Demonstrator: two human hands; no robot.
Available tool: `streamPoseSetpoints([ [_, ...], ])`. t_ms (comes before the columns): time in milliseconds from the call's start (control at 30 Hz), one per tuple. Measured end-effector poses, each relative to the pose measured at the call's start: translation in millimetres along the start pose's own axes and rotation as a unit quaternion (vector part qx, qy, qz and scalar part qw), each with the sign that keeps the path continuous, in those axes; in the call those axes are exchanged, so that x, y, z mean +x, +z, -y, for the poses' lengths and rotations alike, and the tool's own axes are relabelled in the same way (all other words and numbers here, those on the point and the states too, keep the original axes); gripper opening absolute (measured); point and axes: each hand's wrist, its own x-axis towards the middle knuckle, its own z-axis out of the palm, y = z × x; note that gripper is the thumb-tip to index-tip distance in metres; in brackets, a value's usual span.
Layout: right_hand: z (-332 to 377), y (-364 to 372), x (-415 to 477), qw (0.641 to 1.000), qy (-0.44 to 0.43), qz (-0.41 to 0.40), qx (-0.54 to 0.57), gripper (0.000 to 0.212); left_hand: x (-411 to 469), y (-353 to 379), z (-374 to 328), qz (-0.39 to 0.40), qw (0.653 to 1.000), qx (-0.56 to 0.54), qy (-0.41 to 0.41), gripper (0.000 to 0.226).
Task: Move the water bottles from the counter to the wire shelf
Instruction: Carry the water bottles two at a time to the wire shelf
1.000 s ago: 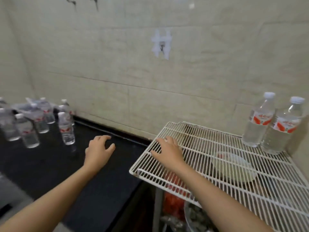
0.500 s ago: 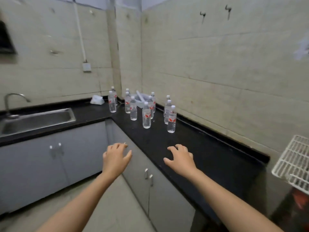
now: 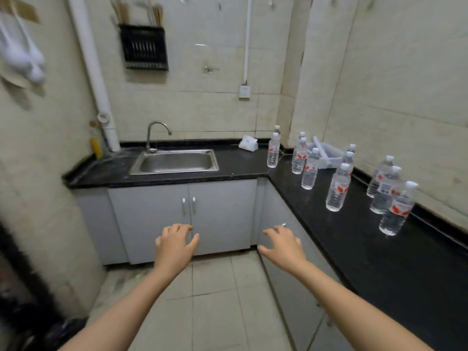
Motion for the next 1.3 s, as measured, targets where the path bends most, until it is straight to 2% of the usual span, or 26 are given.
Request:
streamPoseSetpoints([
  [200,41,11,125,0.998,-0.049,0.024,0.030,0.050,101,-10,34,-0.043,0.998,0.029,-0.043,0.035],
  [467,104,41,241,0.992,-0.092,0.080,0.014,0.050,198,-1,97,-0.079,0.989,0.000,-0.121,0.032],
  [600,126,49,298,0.994,-0.075,0.076,0.006,0.051,262,8,126,-0.068,0.992,-0.011,-0.107,0.033],
  [800,147,46,377,0.999,0.012,0.036,0.023,0.051,380,16,146,-0.044,0.996,-0.059,-0.051,0.034],
  [967,142,43,414,0.994,0.101,0.009,0.030,0.050,464,33,138,-0.006,0.996,-0.082,0.017,0.033],
  [1133,100,51,416,0.977,0.209,0.014,0.033,0.049,495,99,113,0.082,0.989,-0.112,0.054,0.032],
  [1300,35,46,423,0.952,0.298,-0.022,0.063,0.045,515,161,62,0.163,0.975,-0.115,0.099,0.034],
])
